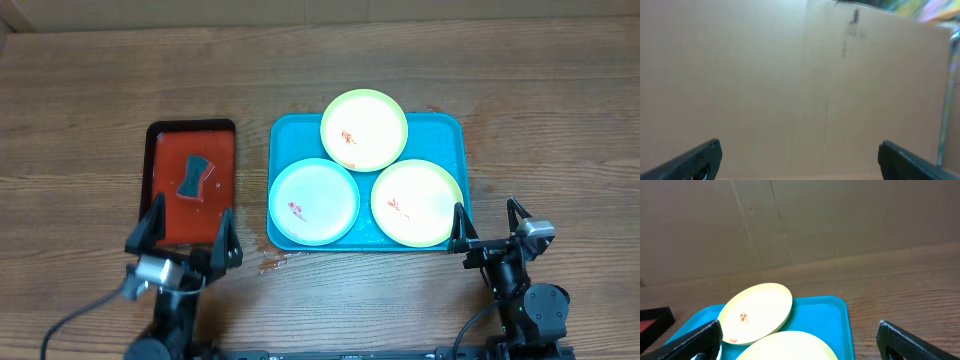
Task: Clean dirty plates on tray and stack at the side
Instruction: 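Reach the left gripper to the green sponge and grasp it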
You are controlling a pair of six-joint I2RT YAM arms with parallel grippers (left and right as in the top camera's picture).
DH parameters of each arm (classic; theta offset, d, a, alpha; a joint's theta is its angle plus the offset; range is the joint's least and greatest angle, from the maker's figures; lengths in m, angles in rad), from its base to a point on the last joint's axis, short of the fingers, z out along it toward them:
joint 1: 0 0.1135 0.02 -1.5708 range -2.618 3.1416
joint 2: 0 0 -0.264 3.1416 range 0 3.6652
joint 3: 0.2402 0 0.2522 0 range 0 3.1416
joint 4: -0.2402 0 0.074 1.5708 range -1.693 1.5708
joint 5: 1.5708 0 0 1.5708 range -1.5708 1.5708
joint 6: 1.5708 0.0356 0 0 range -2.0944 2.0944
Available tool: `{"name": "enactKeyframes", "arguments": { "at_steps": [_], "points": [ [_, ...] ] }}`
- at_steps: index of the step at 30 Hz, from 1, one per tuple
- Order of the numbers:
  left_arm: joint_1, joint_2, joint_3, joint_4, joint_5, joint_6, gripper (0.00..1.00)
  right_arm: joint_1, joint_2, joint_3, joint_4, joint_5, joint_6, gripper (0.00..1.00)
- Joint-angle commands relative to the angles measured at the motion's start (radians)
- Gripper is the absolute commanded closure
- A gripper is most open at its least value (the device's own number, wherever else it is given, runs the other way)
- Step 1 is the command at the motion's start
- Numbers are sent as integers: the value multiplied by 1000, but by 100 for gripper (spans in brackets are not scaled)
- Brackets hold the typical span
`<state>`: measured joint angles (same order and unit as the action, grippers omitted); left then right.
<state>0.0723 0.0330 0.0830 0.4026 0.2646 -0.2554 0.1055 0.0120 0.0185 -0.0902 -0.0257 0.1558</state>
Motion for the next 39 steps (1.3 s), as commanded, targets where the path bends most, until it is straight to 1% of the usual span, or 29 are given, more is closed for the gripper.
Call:
{"name": "enactKeyframes", "arguments": {
  "at_steps": [1,4,5,6,8,9,10,11,14,15,18,20,22,26,28,30,32,35,39],
  "points": [
    [0,145,222,-229,-53,88,0,4,-9,-11,7,6,-7,0],
    [0,372,424,-496,-60,191,0,4,-9,-11,7,6,-7,0],
    [0,451,483,-553,-34,220,0,4,-9,-11,7,6,-7,0],
    [0,529,534,-591,11,251,1,4,-9,-11,7,6,-7,0],
    [0,679,619,-633,107,259,0,4,-9,-11,7,6,-7,0],
    [0,749,653,-648,122,274,0,4,-9,-11,7,6,-7,0],
    [2,804,679,-654,102,294,0,4,-9,-11,7,6,-7,0],
    [6,853,708,-669,58,288,0,4,-9,-11,7,6,-7,0],
    [50,1026,821,-788,-151,112,0,4,-9,-11,7,6,-7,0],
    [72,1075,857,-827,-171,98,0,4,-9,-11,7,6,-7,0],
    [134,1205,935,-914,-172,105,0,4,-9,-11,7,6,-7,0],
    [172,1276,948,-927,-178,134,0,4,-9,-11,7,6,-7,0],
    [201,1336,948,-929,-179,137,0,4,-9,-11,7,6,-7,0],
    [214,1424,948,-921,-149,141,0,4,-9,-11,7,6,-7,0],
    [214,1455,948,-903,-102,206,1,4,-9,-11,7,6,-7,0],
    [213,1485,948,-881,-46,320,0,4,-9,-11,7,6,-7,0],
    [213,1519,948,-849,-47,368,0,4,-9,-11,7,6,-7,0],
    [213,1570,948,-811,-90,375,0,4,-9,-11,7,6,-7,0],
    [195,1631,948,-814,-117,376,0,4,-9,-11,7,6,-7,0]
  ]
}}
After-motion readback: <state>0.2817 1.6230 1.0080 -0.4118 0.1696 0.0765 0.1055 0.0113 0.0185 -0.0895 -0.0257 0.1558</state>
